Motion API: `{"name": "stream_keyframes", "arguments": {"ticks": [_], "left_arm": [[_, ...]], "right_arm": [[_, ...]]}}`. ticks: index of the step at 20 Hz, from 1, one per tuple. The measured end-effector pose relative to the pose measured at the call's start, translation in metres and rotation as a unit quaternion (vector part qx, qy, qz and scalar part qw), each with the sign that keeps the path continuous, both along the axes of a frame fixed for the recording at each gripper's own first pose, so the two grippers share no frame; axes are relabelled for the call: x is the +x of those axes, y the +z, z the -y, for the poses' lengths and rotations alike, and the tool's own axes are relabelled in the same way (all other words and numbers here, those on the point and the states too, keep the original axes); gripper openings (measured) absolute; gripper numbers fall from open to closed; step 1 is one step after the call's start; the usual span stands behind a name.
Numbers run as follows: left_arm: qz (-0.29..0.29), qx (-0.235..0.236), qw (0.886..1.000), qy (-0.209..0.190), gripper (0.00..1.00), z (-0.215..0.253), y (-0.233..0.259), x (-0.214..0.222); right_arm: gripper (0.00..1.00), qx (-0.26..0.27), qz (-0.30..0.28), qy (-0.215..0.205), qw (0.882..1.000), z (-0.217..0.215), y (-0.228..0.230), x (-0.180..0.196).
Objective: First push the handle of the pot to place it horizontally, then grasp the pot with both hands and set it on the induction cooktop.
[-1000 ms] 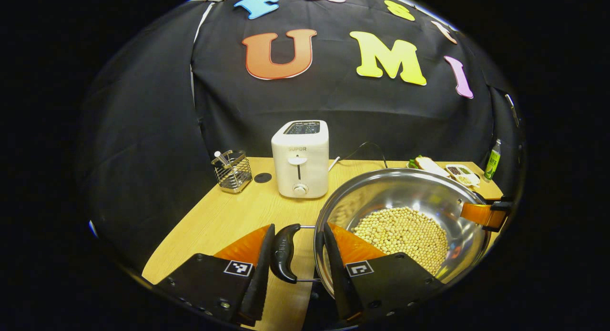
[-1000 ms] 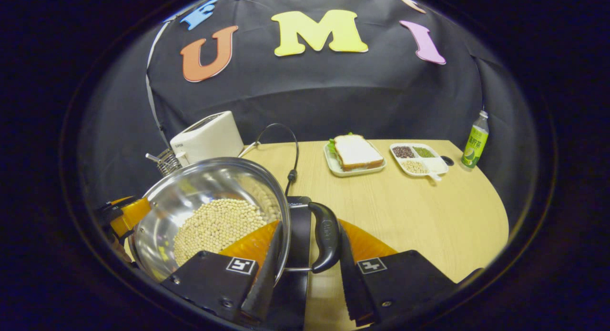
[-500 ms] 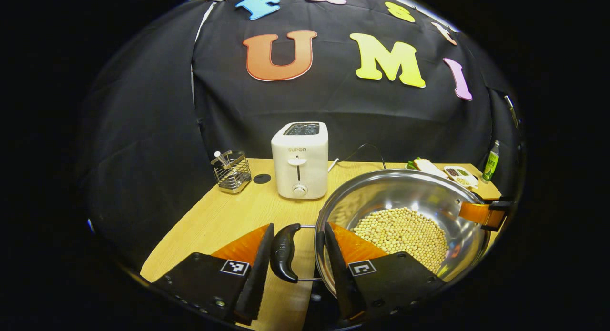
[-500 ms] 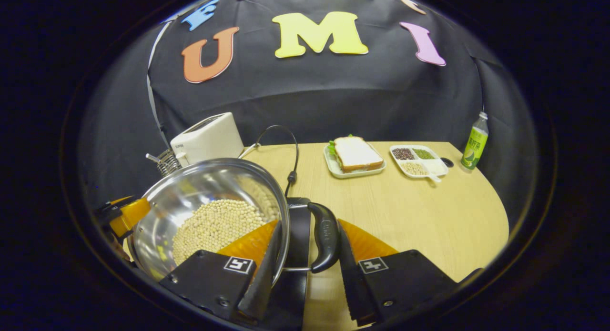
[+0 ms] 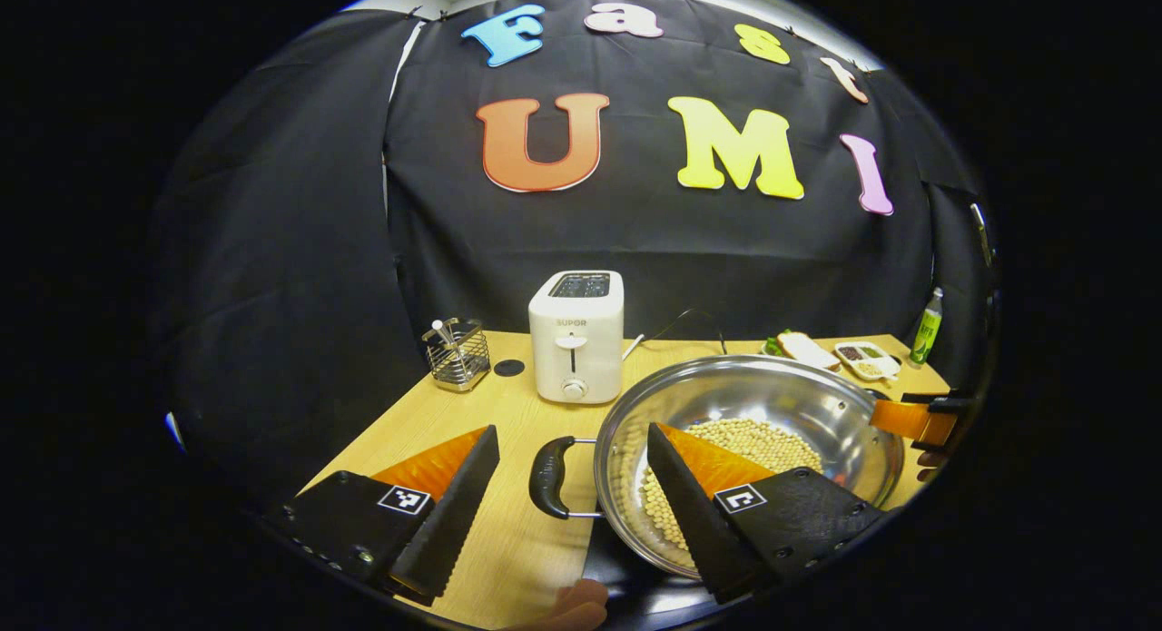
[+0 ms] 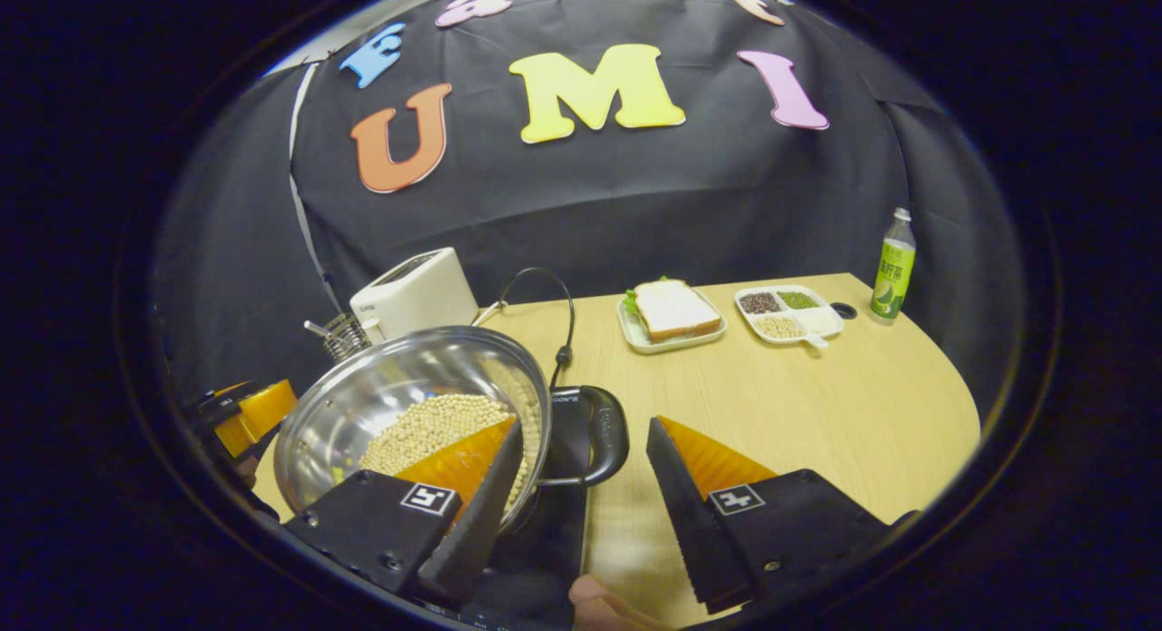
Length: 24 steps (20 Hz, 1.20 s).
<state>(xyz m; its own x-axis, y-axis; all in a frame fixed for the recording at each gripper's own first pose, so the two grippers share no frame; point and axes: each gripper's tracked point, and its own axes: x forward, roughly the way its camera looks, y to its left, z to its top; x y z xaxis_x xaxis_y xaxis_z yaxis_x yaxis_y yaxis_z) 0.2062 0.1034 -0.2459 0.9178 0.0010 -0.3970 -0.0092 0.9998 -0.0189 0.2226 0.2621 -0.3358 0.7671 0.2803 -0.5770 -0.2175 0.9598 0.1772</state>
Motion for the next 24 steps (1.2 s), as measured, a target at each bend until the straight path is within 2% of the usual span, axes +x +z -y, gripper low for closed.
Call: {"name": "stream_keyframes", "arguments": {"ticks": [2, 7, 10, 15, 21, 24], "left_arm": [[0.016, 0.005, 1.000, -0.003, 0.98, 0.006, 0.017, -0.016], [0.041, 0.009, 0.999, -0.006, 0.97, 0.025, 0.053, -0.062], [0.056, 0.000, 0.998, -0.002, 0.97, 0.039, 0.070, -0.091], [0.086, -0.013, 0.996, -0.008, 0.97, 0.066, 0.095, -0.137], [0.110, -0.008, 0.994, -0.025, 0.97, 0.101, 0.130, -0.189], [0.138, -0.012, 0.990, -0.034, 0.97, 0.118, 0.159, -0.205]], "right_arm": [[0.91, -0.001, 0.013, -0.002, 1.000, 0.011, 0.012, -0.013], [0.92, -0.011, 0.062, 0.001, 0.998, 0.038, 0.056, -0.050], [0.98, -0.017, 0.094, 0.000, 0.995, 0.056, 0.079, -0.078], [0.97, -0.009, 0.136, 0.003, 0.991, 0.088, 0.110, -0.126], [0.96, -0.008, 0.197, -0.016, 0.980, 0.141, 0.171, -0.179], [0.97, -0.017, 0.245, -0.035, 0.969, 0.174, 0.213, -0.202]]}}
